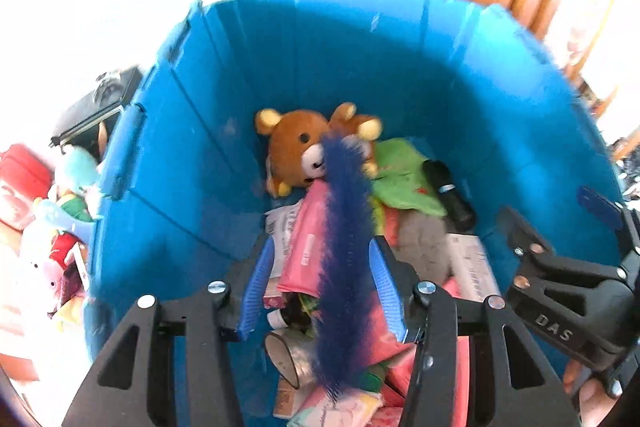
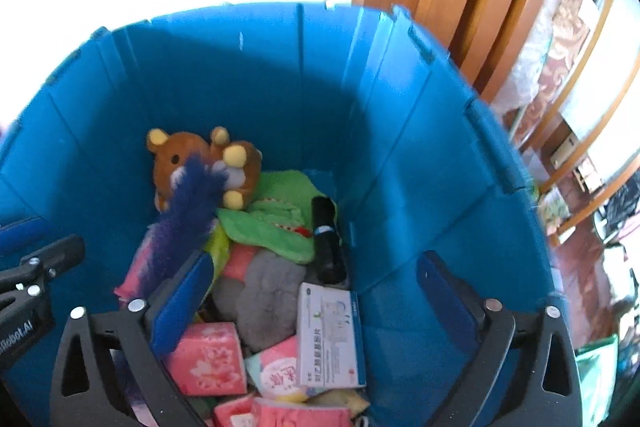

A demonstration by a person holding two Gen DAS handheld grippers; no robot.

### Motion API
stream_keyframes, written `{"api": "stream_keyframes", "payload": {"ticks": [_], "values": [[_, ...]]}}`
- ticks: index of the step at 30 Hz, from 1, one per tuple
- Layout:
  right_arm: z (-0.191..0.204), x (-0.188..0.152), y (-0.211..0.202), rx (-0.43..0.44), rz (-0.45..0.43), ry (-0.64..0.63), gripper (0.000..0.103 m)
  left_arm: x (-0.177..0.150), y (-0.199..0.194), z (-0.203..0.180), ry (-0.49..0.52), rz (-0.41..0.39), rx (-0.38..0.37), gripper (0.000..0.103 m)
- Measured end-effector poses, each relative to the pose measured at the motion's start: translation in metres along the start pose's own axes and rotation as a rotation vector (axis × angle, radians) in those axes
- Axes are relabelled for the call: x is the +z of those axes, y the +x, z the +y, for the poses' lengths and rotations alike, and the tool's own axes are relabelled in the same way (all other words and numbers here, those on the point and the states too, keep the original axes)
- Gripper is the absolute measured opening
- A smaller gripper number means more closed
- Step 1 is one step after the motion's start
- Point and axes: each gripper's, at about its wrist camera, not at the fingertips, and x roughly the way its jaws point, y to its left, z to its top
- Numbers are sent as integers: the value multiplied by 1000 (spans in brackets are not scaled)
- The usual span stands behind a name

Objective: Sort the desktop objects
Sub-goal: 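Move both tools back over the pile toward the medicine tubes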

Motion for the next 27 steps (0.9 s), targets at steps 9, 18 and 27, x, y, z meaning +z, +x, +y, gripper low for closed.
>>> {"api": "stream_keyframes", "payload": {"ticks": [9,18,27], "values": [[14,-9,-97,56,-171,-32,103,-36,-99,14,32,-244,-58,49],[52,-47,-183,188,-358,-45,103,-105,-189,90,-57,-471,-63,54],[124,-94,-239,381,-508,-51,103,-178,-197,200,-185,-522,29,54]]}}
